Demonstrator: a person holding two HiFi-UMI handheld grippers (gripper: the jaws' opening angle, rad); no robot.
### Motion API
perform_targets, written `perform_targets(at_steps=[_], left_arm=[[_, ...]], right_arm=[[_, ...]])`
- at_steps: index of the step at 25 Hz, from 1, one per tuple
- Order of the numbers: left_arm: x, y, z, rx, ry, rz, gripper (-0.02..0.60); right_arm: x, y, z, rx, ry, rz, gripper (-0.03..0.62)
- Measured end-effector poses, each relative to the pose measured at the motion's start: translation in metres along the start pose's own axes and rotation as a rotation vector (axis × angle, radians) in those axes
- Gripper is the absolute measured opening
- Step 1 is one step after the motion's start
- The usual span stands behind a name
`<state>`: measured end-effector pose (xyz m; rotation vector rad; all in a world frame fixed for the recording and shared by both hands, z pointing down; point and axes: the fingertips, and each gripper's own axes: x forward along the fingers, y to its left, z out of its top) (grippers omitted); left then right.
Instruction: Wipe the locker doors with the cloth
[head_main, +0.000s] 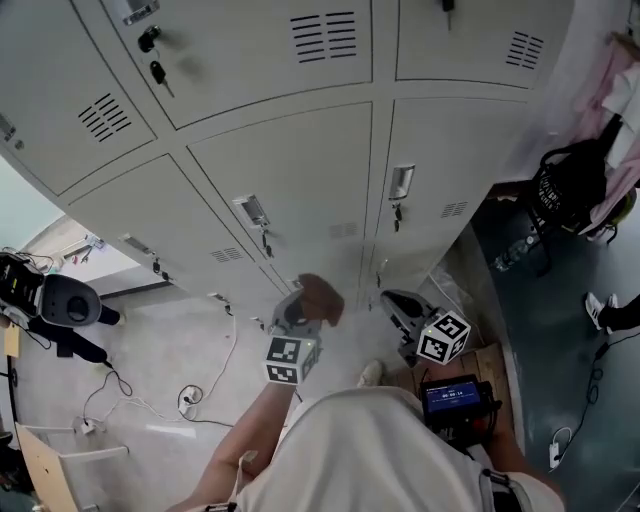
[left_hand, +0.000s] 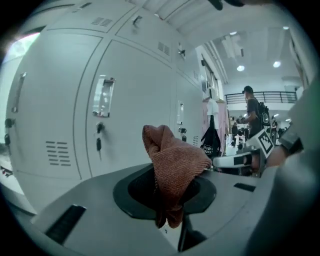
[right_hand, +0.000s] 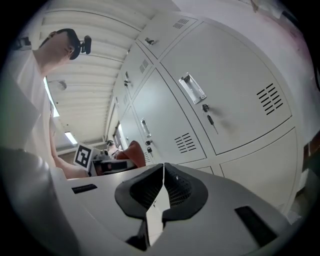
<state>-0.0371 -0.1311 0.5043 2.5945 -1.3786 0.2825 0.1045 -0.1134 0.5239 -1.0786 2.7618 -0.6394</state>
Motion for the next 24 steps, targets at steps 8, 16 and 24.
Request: perform_targets(at_steps=[8,16,24], left_arm=[[-0.076,0.017,-0.082,-0.031,0.115,0.018,0.072],[-0.098,-0.001,-0.090,-0.023,0.094,-0.020,0.072],[-0.105,-0.005,-0.084,0.002,0.074,-0.030,0.072]], right_arm=[[-0.018,0.048,-0.036,0.018,0.033,-0.026,0.018],[-0.027,0.082,-0.056,0.015,0.047,-0.028,0.018],[-0.027,0.093,-0.056,-0.006,0.037,-0.021,0.018]])
